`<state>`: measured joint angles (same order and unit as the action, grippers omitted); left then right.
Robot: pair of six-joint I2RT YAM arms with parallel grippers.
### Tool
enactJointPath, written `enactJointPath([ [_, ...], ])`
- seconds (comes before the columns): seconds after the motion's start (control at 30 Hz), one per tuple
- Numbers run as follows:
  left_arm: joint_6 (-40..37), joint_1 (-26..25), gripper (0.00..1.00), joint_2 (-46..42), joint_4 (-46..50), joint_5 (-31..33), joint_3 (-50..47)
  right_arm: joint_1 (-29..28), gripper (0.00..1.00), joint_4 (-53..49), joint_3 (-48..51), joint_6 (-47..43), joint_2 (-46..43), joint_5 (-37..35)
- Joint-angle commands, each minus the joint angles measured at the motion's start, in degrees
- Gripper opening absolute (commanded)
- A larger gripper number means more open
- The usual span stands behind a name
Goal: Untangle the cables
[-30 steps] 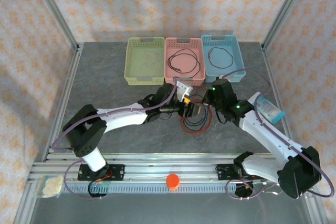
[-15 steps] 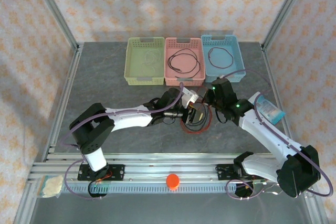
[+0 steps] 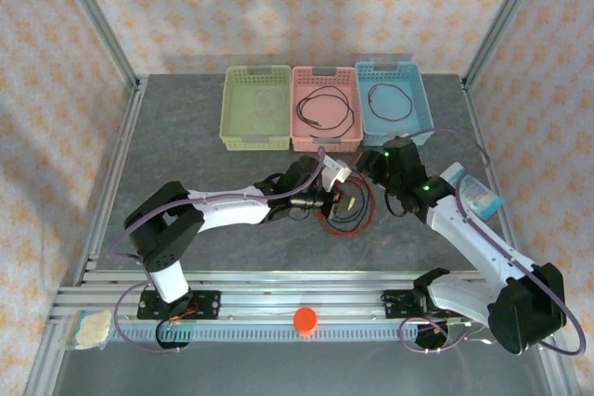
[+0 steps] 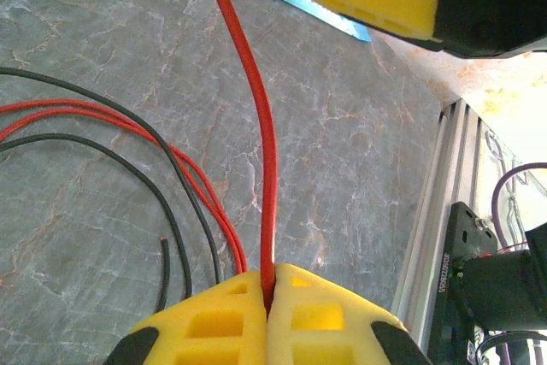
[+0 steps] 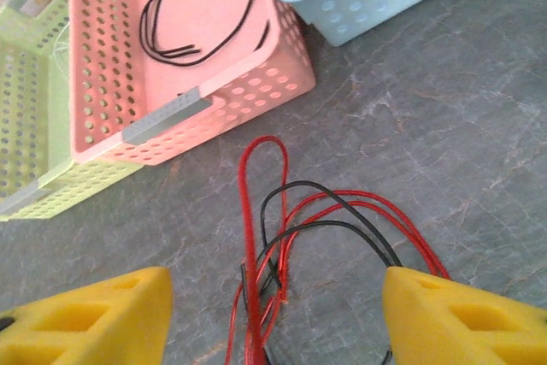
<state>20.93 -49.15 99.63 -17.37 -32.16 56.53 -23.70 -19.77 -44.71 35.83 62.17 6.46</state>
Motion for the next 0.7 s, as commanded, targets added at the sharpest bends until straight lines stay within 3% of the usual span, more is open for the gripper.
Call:
enactJointPath([
  [0.0,-0.9,-0.16,0.0,0.39,-0.15,0.53,1.2,1.64,0.67,3.17,2.83,3.33,-0.56,3.97],
  [0.23,-1.22,-0.18,0.0,0.73,0.29,0.52,1.79,2.7,0.57,10.51,4.82,2.76,1.78,14.49],
  [0.37,-1.33,-0.16,0.0,0.56,0.31,1.07,1.7,2.68,0.32,8.55,4.29,2.13,3.25,12.47],
  [0.5,-0.85,-0.08,0.0,0.21,0.49,3.32,1.17,2.69,0.13,9.31,4.61,1.69,2.6,11.65],
  [0.53,-0.65,-0.02,0.01,0.04,0.58,4.24,0.98,2.69,0.09,9.31,4.41,1.18,2.45,11.71],
  [0.67,0.95,0.9,0.27,-1.13,-0.8,8.2,-0.89,2.69,0.0,6.12,2.59,-2.28,2.7,9.35],
])
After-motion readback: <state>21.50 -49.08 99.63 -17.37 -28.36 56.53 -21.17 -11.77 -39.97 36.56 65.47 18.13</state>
